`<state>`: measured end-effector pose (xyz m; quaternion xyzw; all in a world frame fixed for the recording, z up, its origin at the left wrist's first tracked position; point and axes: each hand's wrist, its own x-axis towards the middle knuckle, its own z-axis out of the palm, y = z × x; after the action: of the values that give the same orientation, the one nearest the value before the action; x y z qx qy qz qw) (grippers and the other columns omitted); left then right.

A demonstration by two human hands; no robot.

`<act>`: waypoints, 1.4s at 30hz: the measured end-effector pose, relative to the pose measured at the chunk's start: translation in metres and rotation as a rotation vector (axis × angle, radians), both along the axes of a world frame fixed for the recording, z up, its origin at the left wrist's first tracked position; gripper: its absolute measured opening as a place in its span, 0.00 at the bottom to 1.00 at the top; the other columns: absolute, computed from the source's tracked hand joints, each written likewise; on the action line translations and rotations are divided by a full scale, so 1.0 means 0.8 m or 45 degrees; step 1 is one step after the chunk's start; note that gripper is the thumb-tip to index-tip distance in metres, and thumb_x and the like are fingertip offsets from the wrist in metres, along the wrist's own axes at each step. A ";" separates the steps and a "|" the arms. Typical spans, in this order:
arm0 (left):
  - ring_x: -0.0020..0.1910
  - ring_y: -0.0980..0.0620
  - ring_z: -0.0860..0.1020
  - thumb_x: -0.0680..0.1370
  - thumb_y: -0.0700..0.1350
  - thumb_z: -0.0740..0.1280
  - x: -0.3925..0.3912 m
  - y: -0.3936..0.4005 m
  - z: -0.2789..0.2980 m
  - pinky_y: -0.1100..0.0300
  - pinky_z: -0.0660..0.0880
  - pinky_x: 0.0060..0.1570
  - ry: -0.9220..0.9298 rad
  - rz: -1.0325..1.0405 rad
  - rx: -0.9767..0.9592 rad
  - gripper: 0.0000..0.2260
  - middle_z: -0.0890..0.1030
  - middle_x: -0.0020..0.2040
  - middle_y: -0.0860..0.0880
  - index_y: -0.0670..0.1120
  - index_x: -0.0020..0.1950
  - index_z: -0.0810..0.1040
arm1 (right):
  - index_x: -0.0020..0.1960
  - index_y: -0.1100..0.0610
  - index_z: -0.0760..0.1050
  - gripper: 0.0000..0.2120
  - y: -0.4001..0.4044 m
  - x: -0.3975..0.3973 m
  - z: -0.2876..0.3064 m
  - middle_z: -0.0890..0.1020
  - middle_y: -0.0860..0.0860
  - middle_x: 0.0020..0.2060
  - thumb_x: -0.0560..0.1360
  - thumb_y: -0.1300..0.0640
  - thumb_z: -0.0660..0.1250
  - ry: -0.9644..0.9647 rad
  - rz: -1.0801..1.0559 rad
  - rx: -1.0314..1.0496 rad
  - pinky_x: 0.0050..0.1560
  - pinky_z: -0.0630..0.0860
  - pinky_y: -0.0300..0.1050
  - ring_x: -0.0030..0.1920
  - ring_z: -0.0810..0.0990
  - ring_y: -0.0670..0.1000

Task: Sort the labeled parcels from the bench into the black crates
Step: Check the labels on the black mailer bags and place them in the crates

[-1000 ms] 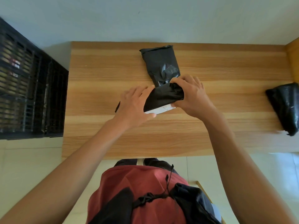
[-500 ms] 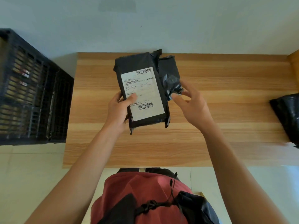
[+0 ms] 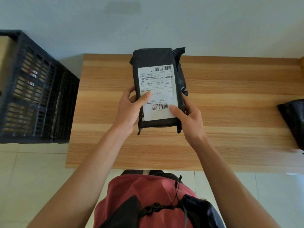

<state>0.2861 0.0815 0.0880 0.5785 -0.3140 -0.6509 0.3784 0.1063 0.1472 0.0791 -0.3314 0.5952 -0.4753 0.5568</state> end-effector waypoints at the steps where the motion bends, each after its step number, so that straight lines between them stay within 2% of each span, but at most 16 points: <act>1: 0.56 0.50 0.86 0.76 0.46 0.77 -0.001 0.002 0.000 0.50 0.84 0.53 -0.024 -0.015 -0.036 0.27 0.86 0.58 0.48 0.49 0.72 0.72 | 0.76 0.52 0.72 0.23 0.003 -0.001 0.000 0.85 0.50 0.60 0.82 0.63 0.68 -0.011 -0.018 -0.012 0.50 0.83 0.40 0.60 0.85 0.50; 4: 0.63 0.55 0.81 0.77 0.48 0.76 -0.001 0.013 0.001 0.54 0.82 0.57 -0.209 -0.027 -0.204 0.29 0.80 0.67 0.54 0.52 0.76 0.70 | 0.76 0.54 0.72 0.23 0.008 -0.004 0.000 0.85 0.52 0.60 0.82 0.62 0.68 -0.018 -0.067 -0.044 0.47 0.82 0.37 0.59 0.85 0.50; 7: 0.65 0.59 0.77 0.77 0.49 0.76 0.001 0.029 0.000 0.55 0.79 0.62 -0.423 -0.066 -0.346 0.28 0.78 0.68 0.58 0.55 0.75 0.71 | 0.76 0.56 0.72 0.22 0.012 -0.010 0.000 0.85 0.53 0.59 0.82 0.63 0.67 -0.013 -0.117 -0.068 0.39 0.78 0.32 0.54 0.85 0.47; 11: 0.67 0.59 0.76 0.78 0.44 0.74 -0.009 0.049 -0.007 0.49 0.80 0.62 -0.455 -0.253 -0.395 0.27 0.80 0.66 0.59 0.53 0.76 0.72 | 0.74 0.53 0.73 0.20 0.018 -0.010 -0.002 0.85 0.50 0.60 0.83 0.62 0.66 0.017 -0.088 -0.109 0.51 0.81 0.39 0.58 0.84 0.48; 16: 0.69 0.59 0.75 0.80 0.43 0.71 -0.011 0.062 -0.010 0.48 0.77 0.67 -0.509 -0.260 -0.436 0.26 0.79 0.68 0.60 0.53 0.77 0.71 | 0.76 0.56 0.72 0.20 0.025 -0.009 -0.005 0.84 0.53 0.62 0.84 0.61 0.65 0.092 -0.056 -0.146 0.44 0.78 0.33 0.54 0.83 0.45; 18: 0.69 0.59 0.74 0.81 0.43 0.71 -0.009 0.066 -0.008 0.48 0.76 0.68 -0.517 -0.250 -0.424 0.25 0.79 0.68 0.60 0.54 0.77 0.71 | 0.76 0.56 0.72 0.21 0.026 -0.008 -0.008 0.84 0.52 0.62 0.84 0.61 0.64 0.097 -0.039 -0.157 0.46 0.79 0.34 0.56 0.83 0.44; 21: 0.69 0.60 0.74 0.81 0.43 0.71 -0.001 0.070 -0.007 0.48 0.76 0.68 -0.525 -0.227 -0.416 0.26 0.79 0.68 0.60 0.54 0.78 0.70 | 0.76 0.58 0.72 0.20 0.026 0.001 -0.009 0.84 0.51 0.63 0.84 0.62 0.64 0.085 -0.006 -0.167 0.55 0.81 0.41 0.62 0.83 0.48; 24: 0.69 0.60 0.74 0.81 0.42 0.71 0.015 0.074 -0.004 0.48 0.75 0.69 -0.528 -0.185 -0.409 0.26 0.78 0.69 0.60 0.54 0.78 0.70 | 0.75 0.57 0.73 0.19 0.021 0.017 -0.004 0.85 0.48 0.59 0.85 0.63 0.63 0.097 0.044 -0.169 0.49 0.80 0.36 0.56 0.84 0.45; 27: 0.68 0.63 0.74 0.81 0.42 0.71 0.040 0.080 0.000 0.52 0.75 0.69 -0.546 -0.130 -0.405 0.26 0.78 0.69 0.61 0.55 0.78 0.70 | 0.74 0.54 0.73 0.19 0.013 0.042 0.000 0.85 0.47 0.61 0.84 0.64 0.63 0.121 0.107 -0.188 0.55 0.81 0.40 0.61 0.83 0.46; 30: 0.68 0.62 0.74 0.81 0.42 0.71 0.081 0.088 0.003 0.52 0.76 0.69 -0.546 -0.039 -0.384 0.26 0.78 0.68 0.61 0.56 0.78 0.69 | 0.74 0.55 0.74 0.19 0.005 0.081 0.002 0.86 0.44 0.58 0.84 0.64 0.64 0.171 0.205 -0.182 0.49 0.80 0.35 0.56 0.84 0.43; 33: 0.69 0.61 0.74 0.81 0.42 0.71 0.135 0.100 0.004 0.52 0.76 0.69 -0.560 0.062 -0.371 0.27 0.78 0.69 0.61 0.55 0.78 0.69 | 0.73 0.53 0.75 0.18 -0.001 0.135 0.005 0.86 0.44 0.59 0.84 0.62 0.65 0.219 0.292 -0.180 0.53 0.81 0.39 0.59 0.84 0.45; 36: 0.68 0.61 0.74 0.81 0.41 0.70 0.198 0.117 0.004 0.54 0.76 0.67 -0.573 0.168 -0.375 0.26 0.79 0.68 0.60 0.58 0.76 0.70 | 0.70 0.54 0.78 0.15 -0.002 0.199 0.006 0.87 0.45 0.57 0.84 0.61 0.65 0.241 0.386 -0.166 0.51 0.82 0.39 0.57 0.85 0.45; 39: 0.67 0.62 0.75 0.81 0.41 0.70 0.268 0.141 0.004 0.56 0.76 0.67 -0.571 0.289 -0.338 0.27 0.79 0.69 0.58 0.57 0.78 0.70 | 0.69 0.54 0.79 0.14 0.004 0.275 0.007 0.87 0.45 0.55 0.84 0.60 0.66 0.277 0.470 -0.163 0.42 0.80 0.36 0.46 0.85 0.42; 40: 0.67 0.61 0.76 0.80 0.40 0.70 0.294 0.149 0.004 0.54 0.76 0.67 -0.553 0.330 -0.327 0.27 0.79 0.68 0.57 0.55 0.78 0.70 | 0.69 0.52 0.78 0.14 0.007 0.302 0.007 0.87 0.45 0.55 0.84 0.59 0.66 0.282 0.498 -0.169 0.42 0.80 0.36 0.46 0.85 0.42; 42: 0.65 0.60 0.78 0.81 0.38 0.70 0.344 0.164 0.003 0.52 0.78 0.66 -0.531 0.405 -0.300 0.27 0.81 0.66 0.56 0.54 0.78 0.70 | 0.71 0.51 0.77 0.16 0.017 0.354 0.009 0.87 0.44 0.56 0.84 0.58 0.66 0.278 0.563 -0.165 0.46 0.84 0.47 0.52 0.86 0.47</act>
<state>0.5615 0.2130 0.0903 0.6939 -0.3640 -0.4094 0.4674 0.3899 0.1608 0.0860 -0.5378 0.5331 -0.3404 0.5574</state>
